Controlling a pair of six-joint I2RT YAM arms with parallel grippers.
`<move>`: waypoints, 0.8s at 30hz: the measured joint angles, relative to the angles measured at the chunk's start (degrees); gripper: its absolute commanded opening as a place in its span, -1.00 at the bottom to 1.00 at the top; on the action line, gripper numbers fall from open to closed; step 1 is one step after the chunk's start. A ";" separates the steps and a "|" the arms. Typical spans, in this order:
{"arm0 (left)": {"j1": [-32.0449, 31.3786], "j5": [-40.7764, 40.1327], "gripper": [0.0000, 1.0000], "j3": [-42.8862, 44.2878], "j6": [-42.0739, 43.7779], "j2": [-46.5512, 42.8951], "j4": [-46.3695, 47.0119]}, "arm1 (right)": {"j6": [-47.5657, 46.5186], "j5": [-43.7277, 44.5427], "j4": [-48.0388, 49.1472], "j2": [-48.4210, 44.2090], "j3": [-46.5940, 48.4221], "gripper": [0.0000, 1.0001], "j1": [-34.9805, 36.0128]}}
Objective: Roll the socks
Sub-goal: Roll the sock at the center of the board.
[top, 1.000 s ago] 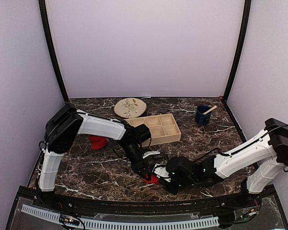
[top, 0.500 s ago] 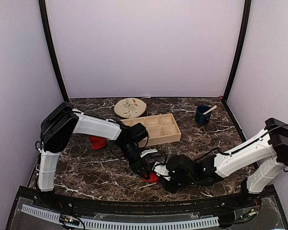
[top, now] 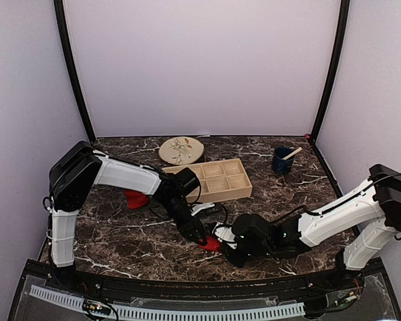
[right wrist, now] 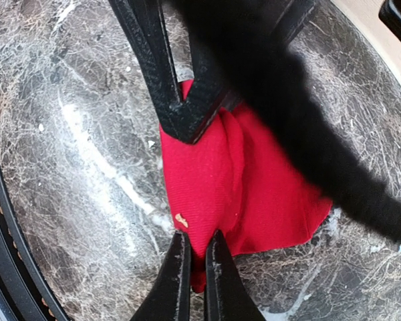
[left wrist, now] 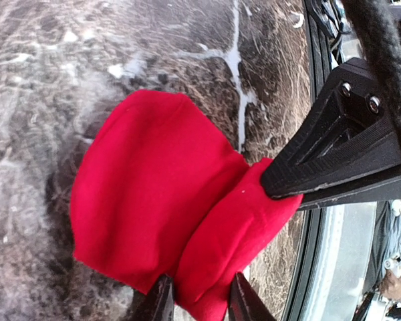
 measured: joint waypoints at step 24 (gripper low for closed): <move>3.91 -5.05 -0.32 -9.09 -6.56 -7.08 9.53 | 4.72 -6.88 -0.46 0.04 -0.26 -1.00 -4.94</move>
